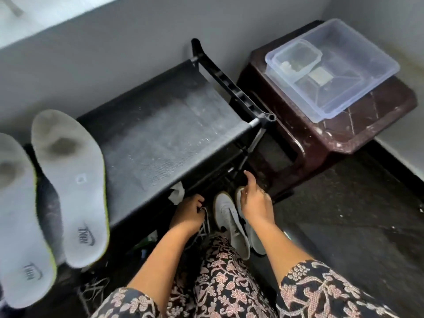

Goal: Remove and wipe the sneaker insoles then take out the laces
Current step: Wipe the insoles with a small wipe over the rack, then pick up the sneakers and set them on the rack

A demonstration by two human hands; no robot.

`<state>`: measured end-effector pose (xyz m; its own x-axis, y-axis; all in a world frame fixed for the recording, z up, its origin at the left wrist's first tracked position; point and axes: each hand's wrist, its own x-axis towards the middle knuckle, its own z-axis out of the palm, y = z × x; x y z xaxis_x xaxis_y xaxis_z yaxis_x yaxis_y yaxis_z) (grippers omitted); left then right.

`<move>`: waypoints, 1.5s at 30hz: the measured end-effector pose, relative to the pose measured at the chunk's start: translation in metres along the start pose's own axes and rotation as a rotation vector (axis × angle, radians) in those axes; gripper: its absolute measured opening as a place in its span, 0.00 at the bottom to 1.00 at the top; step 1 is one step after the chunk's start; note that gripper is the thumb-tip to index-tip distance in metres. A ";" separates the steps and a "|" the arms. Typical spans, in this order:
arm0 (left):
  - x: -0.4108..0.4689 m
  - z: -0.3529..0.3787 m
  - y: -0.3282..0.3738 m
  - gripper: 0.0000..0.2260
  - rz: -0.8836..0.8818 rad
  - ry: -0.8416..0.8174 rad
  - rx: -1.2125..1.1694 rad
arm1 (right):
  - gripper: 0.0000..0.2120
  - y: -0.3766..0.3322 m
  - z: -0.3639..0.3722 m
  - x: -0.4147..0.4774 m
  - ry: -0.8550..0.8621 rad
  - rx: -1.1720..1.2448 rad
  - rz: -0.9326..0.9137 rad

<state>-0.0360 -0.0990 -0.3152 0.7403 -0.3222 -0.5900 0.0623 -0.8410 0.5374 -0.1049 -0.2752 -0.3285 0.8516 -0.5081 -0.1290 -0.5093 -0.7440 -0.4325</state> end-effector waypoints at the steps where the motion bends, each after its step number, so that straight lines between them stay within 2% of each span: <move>1: -0.011 -0.006 0.003 0.13 -0.010 -0.013 0.013 | 0.28 -0.009 -0.007 -0.003 -0.019 -0.040 -0.017; 5: -0.063 -0.036 0.010 0.16 -0.036 -0.076 0.013 | 0.27 -0.051 -0.044 -0.015 -0.179 -0.077 0.004; 9: -0.108 -0.060 0.017 0.15 -0.052 -0.055 0.021 | 0.24 -0.084 -0.080 -0.029 -0.291 -0.097 -0.003; 18: -0.145 -0.084 0.015 0.14 -0.156 -0.016 -0.031 | 0.18 -0.122 -0.114 -0.044 -0.402 -0.099 -0.030; 28: -0.182 -0.042 -0.002 0.13 -0.301 -0.060 -0.136 | 0.14 -0.100 -0.105 -0.075 -0.537 -0.111 0.018; 37: -0.175 -0.008 0.006 0.14 -0.224 -0.130 -0.041 | 0.15 -0.062 -0.100 -0.111 -0.589 -0.113 0.113; 39: -0.166 0.003 0.004 0.14 -0.187 -0.162 0.015 | 0.17 -0.047 -0.093 -0.120 -0.588 -0.122 0.147; 42: -0.148 0.023 -0.002 0.16 -0.120 -0.221 0.102 | 0.25 -0.019 -0.076 -0.131 -0.593 -0.140 0.194; 45: -0.124 0.051 -0.009 0.18 -0.043 -0.274 0.196 | 0.30 0.013 -0.048 -0.143 -0.661 -0.190 0.236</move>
<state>-0.1627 -0.0737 -0.2774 0.5304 -0.3668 -0.7643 -0.0600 -0.9155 0.3978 -0.2389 -0.2332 -0.2724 0.5830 -0.3404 -0.7377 -0.6501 -0.7401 -0.1722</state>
